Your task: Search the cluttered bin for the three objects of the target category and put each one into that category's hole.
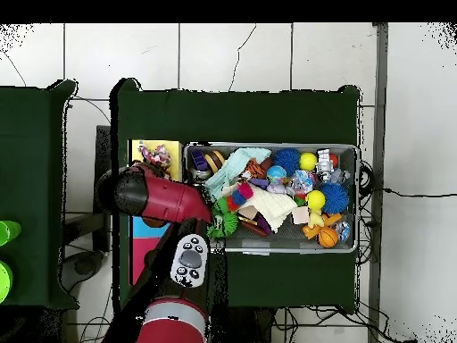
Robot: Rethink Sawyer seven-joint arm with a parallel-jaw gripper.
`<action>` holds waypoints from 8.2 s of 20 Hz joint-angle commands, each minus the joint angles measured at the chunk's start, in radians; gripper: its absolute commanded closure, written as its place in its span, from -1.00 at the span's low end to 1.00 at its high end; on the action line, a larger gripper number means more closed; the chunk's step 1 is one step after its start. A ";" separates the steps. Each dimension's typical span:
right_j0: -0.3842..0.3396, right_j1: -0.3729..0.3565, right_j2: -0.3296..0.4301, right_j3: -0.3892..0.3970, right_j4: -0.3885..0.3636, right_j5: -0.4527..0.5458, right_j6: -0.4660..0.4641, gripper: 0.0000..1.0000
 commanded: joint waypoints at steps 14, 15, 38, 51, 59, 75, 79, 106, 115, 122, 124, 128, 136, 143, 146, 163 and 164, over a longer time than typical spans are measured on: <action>0.008 -0.088 0.005 0.322 -0.083 0.053 0.135 -1.00; 0.003 -0.101 0.003 0.327 -0.085 0.068 0.126 -1.00; -0.031 -0.336 -0.018 0.296 -0.166 0.432 0.120 -1.00; -0.043 -0.416 -0.049 0.148 -0.279 0.549 0.091 1.00; -0.077 -0.419 -0.045 0.053 -0.332 0.419 0.091 1.00; -0.109 -0.116 0.036 -0.049 -0.294 0.115 0.182 1.00; -0.100 -0.077 0.044 -0.056 -0.258 0.108 0.202 1.00; 0.015 -0.181 -0.102 -0.106 -0.226 0.561 0.171 1.00; -0.036 -0.175 -0.036 -0.035 -0.182 0.462 0.173 1.00; -0.065 -0.291 0.035 0.100 -0.015 0.675 0.245 1.00; -0.039 -0.310 0.027 0.134 0.001 0.652 0.261 1.00; 0.012 -0.317 0.006 0.163 0.020 0.593 0.289 1.00; 0.072 -0.234 0.062 0.272 0.099 0.189 0.288 1.00; 0.102 -0.123 0.088 0.267 0.118 0.018 0.313 1.00; 0.137 -0.063 0.061 0.232 0.119 -0.005 0.323 1.00; 0.221 -0.102 -0.235 0.024 -0.065 0.461 0.218 1.00; 0.216 -0.109 -0.234 0.021 -0.069 0.472 0.216 1.00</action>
